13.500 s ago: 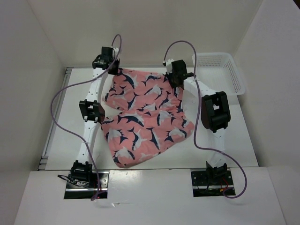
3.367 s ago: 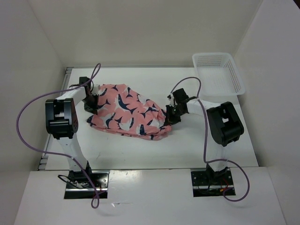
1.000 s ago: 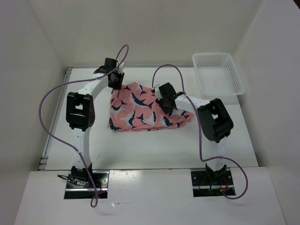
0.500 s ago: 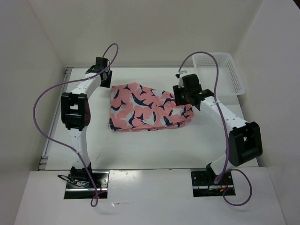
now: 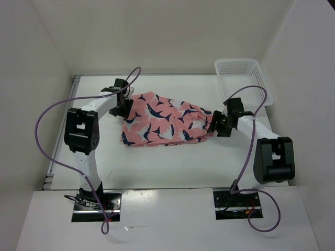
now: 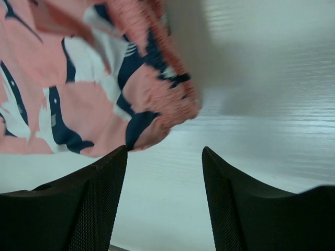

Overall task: Fold and stack the shorts
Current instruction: Fold the shorts

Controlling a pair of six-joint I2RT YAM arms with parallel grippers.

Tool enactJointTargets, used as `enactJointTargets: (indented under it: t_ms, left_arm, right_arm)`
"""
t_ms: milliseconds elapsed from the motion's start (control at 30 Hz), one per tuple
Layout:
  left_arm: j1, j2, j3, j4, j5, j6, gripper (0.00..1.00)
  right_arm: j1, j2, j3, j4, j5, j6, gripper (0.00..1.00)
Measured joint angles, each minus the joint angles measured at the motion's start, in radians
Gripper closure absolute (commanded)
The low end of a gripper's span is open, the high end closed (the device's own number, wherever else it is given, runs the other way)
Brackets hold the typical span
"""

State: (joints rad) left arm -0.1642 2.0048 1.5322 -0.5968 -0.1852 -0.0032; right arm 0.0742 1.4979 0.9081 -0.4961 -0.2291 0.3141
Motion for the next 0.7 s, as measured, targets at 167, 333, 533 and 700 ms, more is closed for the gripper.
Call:
enactJointTargets:
  t_ms: [167,333,533,700]
  left_arm:
    - [0.005,0.0,-0.068,-0.051,0.04,0.0,0.37]
    - [0.006,-0.007,-0.111,-0.052,0.064,0.0,0.37]
    - [0.007,-0.011,-0.117,-0.058,0.082,0.0,0.37]
    - [0.007,-0.01,-0.116,-0.068,0.09,0.0,0.37]
  right_arm:
    - [-0.068,0.05,0.0,0.041,-0.043,0.068,0.34]
    - [-0.067,0.109,-0.01,0.083,-0.074,0.116,0.34]
    - [-0.067,0.152,-0.016,0.119,-0.072,0.162,0.37]
    - [-0.066,0.212,0.051,0.127,-0.033,0.174,0.42]
